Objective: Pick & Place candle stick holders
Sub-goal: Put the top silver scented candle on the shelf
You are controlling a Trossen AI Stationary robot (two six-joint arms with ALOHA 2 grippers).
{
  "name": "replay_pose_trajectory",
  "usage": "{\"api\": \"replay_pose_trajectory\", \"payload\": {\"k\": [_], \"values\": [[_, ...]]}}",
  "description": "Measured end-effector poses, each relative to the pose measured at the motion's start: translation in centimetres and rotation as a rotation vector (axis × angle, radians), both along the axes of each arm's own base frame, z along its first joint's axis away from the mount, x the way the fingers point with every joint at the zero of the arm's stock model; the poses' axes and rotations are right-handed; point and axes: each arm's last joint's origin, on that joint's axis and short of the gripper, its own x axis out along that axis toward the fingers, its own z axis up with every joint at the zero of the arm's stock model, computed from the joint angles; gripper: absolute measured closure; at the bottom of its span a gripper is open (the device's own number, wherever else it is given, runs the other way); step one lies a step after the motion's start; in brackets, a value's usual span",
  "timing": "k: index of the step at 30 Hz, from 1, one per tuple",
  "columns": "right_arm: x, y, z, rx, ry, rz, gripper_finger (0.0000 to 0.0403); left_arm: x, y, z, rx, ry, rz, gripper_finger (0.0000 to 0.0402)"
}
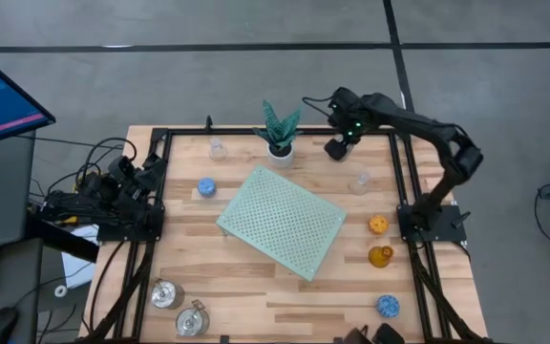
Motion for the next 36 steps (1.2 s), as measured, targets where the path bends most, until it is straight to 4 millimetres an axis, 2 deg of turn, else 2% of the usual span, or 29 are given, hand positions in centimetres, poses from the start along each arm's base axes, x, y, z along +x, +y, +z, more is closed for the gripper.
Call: {"api": "replay_pose_trajectory", "payload": {"k": [6,10,15,22,28,36], "values": [[-1.1,3.3,4.0,-0.063,-0.103,0.001,0.0065,0.0,0.0,0.0,0.0,0.0,-0.001,0.0372],[-0.9,5.4,6.5,-0.081,-0.168,0.017,0.0065,0.0,0.0,0.0,0.0,0.0,0.0,0.0372],[0.4,7.9,10.4,-0.118,-0.275,0.088,0.0065,0.0,0.0,0.0,0.0,0.0,0.0,0.0372],[4.4,11.1,14.2,-0.15,-0.386,0.204,0.0064,0.0,0.0,0.0,0.0,0.0,0.0,0.0372],[9.5,13.4,14.6,-0.141,-0.408,0.325,0.0062,0.0,0.0,0.0,0.0,0.0,0.0,0.0372],[15.3,14.9,11.5,-0.102,-0.283,0.437,0.0061,0.0,0.0,0.0,0.0,0.0,0.0,0.0372]]}}
